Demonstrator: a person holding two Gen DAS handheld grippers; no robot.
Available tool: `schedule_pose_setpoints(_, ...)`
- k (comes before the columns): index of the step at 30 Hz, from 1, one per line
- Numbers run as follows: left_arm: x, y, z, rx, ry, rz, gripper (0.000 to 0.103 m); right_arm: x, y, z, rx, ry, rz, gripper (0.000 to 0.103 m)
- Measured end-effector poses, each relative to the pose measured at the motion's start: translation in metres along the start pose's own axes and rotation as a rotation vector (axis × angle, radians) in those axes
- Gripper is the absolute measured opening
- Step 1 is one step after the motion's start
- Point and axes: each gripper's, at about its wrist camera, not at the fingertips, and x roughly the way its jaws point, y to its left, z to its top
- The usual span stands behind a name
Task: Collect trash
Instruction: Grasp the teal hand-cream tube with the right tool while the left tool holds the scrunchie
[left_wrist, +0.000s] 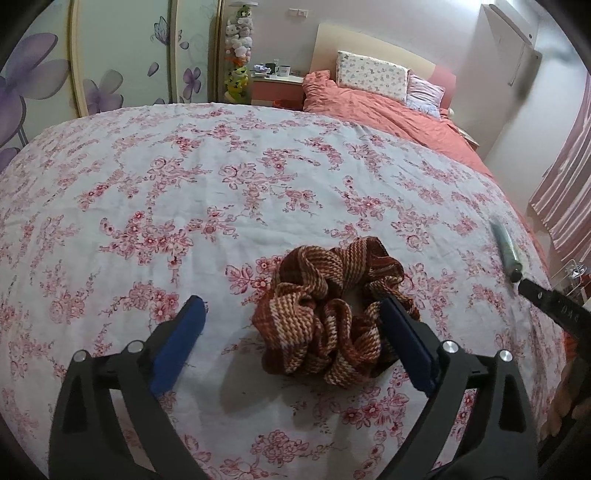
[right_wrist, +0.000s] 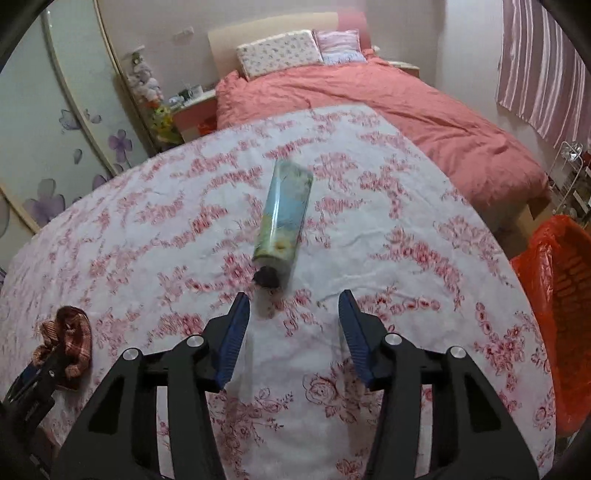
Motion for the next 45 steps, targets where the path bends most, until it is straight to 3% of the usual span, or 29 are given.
schedule_pose_setpoints(7,-0.001,0.002,0.000,-0.015,-0.005,-0.028,0.097,0.019,0.011,0.024,0.050,-0.009,0.042,0.051)
schedule_pose_setpoints(10,-0.001,0.003,0.000,-0.022,-0.008,-0.040,0.098,0.032,0.022,0.028,0.032,0.000,0.011,0.051)
schedule_pose_setpoints(11,-0.001,0.003,0.000,-0.023,-0.008,-0.042,0.099,0.034,0.022,0.028,0.028,0.003,0.003,0.045)
schedule_pose_setpoints(12,-0.001,0.004,0.000,-0.025,-0.009,-0.044,0.099,0.035,0.023,0.027,0.020,0.009,-0.008,0.031)
schedule_pose_setpoints(14,-0.002,0.004,0.000,-0.029,-0.010,-0.049,0.099,0.037,0.020,0.024,0.012,0.015,0.001,0.027)
schedule_pose_setpoints(20,-0.002,0.005,0.000,-0.029,-0.011,-0.050,0.099,0.013,-0.005,0.002,-0.014,0.055,0.057,0.027)
schedule_pose_setpoints(26,-0.003,0.005,0.000,-0.031,-0.012,-0.052,0.099,-0.012,-0.020,-0.027,-0.049,0.053,0.052,0.027)
schedule_pose_setpoints(32,-0.005,0.007,0.000,-0.045,-0.018,-0.068,0.099,-0.008,-0.018,-0.026,-0.041,0.020,0.025,0.028)
schedule_pose_setpoints(36,-0.005,0.008,-0.001,-0.050,-0.021,-0.072,0.099,-0.005,-0.014,-0.022,-0.033,0.023,0.013,0.035)
schedule_pose_setpoints(41,-0.005,0.009,-0.001,-0.057,-0.025,-0.090,0.099,-0.002,-0.007,-0.023,-0.081,0.005,-0.022,0.028)
schedule_pose_setpoints(45,-0.009,0.011,-0.003,-0.064,-0.032,-0.076,0.084,-0.017,-0.018,-0.033,-0.074,0.009,0.016,0.028)
